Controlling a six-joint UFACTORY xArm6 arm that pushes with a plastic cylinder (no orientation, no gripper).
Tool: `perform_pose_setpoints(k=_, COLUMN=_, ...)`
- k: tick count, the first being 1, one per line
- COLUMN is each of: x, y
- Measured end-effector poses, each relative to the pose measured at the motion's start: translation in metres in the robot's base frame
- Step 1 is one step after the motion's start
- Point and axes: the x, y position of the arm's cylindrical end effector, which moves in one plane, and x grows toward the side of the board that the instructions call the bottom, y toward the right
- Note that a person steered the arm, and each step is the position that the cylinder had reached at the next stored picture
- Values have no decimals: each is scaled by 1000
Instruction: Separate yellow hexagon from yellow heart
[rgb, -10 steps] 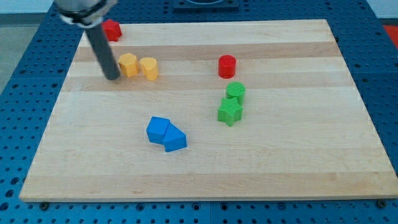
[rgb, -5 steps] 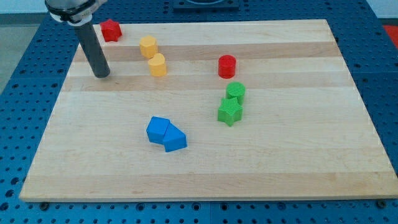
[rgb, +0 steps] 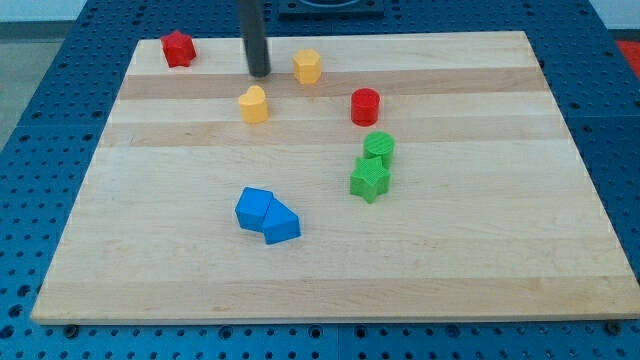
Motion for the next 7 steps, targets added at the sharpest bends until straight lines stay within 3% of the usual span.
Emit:
perform_pose_setpoints(k=1, x=24, y=8)
perform_pose_setpoints(k=2, x=29, y=51)
perform_pose_setpoints(k=4, x=-12, y=99)
perform_pose_setpoints(k=5, x=3, y=96)
perform_pose_setpoints(k=6, x=28, y=55)
perform_pose_setpoints(k=7, x=17, y=43)
